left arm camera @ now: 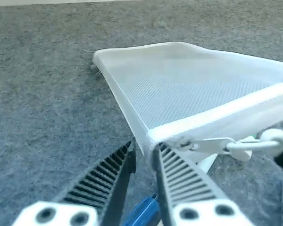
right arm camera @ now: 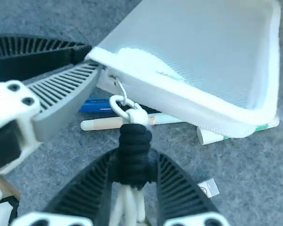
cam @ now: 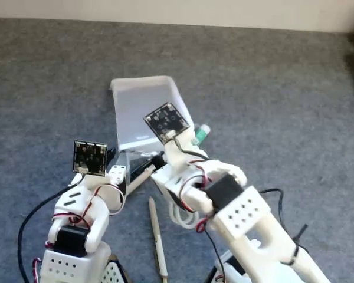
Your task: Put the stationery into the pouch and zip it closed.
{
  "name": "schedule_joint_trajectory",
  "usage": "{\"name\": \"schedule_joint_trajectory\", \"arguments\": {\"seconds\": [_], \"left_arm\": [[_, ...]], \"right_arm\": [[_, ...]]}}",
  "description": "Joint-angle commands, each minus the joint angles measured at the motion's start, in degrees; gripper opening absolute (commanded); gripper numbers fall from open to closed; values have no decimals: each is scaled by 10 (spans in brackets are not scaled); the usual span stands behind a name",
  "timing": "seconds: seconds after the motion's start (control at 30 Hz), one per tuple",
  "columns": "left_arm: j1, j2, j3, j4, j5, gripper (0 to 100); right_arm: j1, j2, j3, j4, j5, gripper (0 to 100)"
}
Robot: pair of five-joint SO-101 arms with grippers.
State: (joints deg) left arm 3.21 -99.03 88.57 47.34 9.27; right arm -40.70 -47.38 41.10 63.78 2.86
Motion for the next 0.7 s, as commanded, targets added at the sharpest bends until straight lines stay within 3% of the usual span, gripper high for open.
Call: {"name": "schedule_joint_trajectory", "arguments": {"seconds": [0.0, 0.43, 0.67], "left_arm": [[-51, 0, -15, -11, -6, 10], [-153, 0, -27, -9, -6, 7], [-161, 0, -63, 53, -6, 7]], "right_arm": [[41, -63, -11, 21, 0, 5], [159, -94, -11, 22, 1, 5], [161, -94, -10, 22, 17, 5]]}}
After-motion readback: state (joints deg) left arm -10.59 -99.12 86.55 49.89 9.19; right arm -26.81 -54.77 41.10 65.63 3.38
